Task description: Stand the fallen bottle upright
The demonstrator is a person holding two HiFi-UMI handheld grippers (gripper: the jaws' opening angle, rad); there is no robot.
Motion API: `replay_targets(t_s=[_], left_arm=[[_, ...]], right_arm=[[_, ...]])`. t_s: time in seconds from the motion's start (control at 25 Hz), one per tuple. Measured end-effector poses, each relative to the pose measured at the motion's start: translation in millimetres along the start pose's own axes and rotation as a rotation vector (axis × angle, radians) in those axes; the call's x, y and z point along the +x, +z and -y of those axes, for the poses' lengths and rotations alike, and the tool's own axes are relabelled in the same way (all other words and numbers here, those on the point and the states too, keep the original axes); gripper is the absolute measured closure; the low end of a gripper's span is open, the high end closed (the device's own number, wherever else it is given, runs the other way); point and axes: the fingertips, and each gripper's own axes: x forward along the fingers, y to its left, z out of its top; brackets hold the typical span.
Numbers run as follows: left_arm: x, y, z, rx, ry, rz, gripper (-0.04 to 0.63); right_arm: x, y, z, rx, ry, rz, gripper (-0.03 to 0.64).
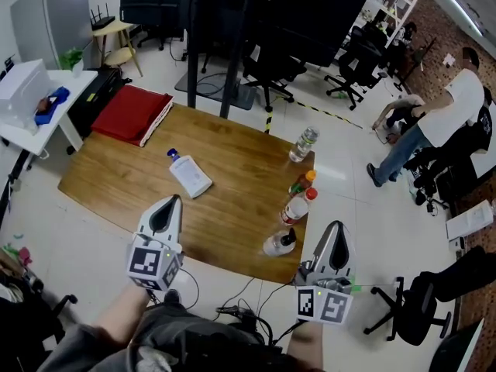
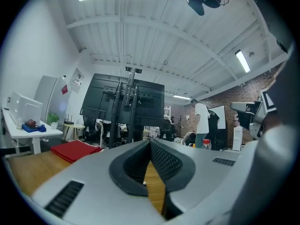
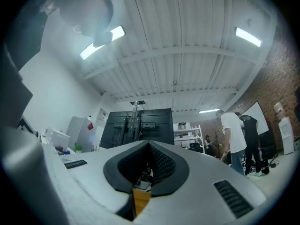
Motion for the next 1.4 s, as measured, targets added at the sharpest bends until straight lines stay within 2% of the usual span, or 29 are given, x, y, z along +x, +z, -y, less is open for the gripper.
replay_targets(t_s=[0.12, 0.28, 0.4, 0.52, 0.72, 0.84, 1.0, 1.2, 1.4], left_arm=[[-9, 5, -46, 0.012, -0.021, 0.000, 0.568], [-19, 7, -102, 0.008, -0.043, -0.013, 0.568], [-26, 0, -136, 0.017, -0.063, -0.031, 0.568], [-31, -7, -153, 0.059, -0.107, -0.055, 0.568], [-29, -10, -169, 0.028, -0.117, -0.059, 0.568], [-26, -25, -173, 0.004, -0.105, -0.088, 0.568], [-23, -29, -167, 0.014, -0.113, -0.101, 0.568], [-11, -22, -159, -0.015, -0.062, -0.111, 0.568], [0, -6, -133, 0.015, -0.049, -0.088, 0.568]], right_arm=[[4, 3, -51, 0.027, -0.015, 0.001, 0.611], [7, 4, -111, 0.002, -0.026, -0.004, 0.611], [3, 1, -142, -0.004, -0.060, -0.021, 0.611], [-1, 1, -164, -0.012, -0.096, -0.036, 0.611], [-3, -1, -184, -0.008, -0.092, -0.064, 0.611], [0, -7, -178, -0.009, -0.106, -0.069, 0.611], [6, -22, -171, 0.026, -0.112, -0.077, 0.611], [17, -33, -170, 0.110, -0.035, -0.086, 0.611], [19, -34, -155, 0.128, 0.024, -0.094, 0.611]])
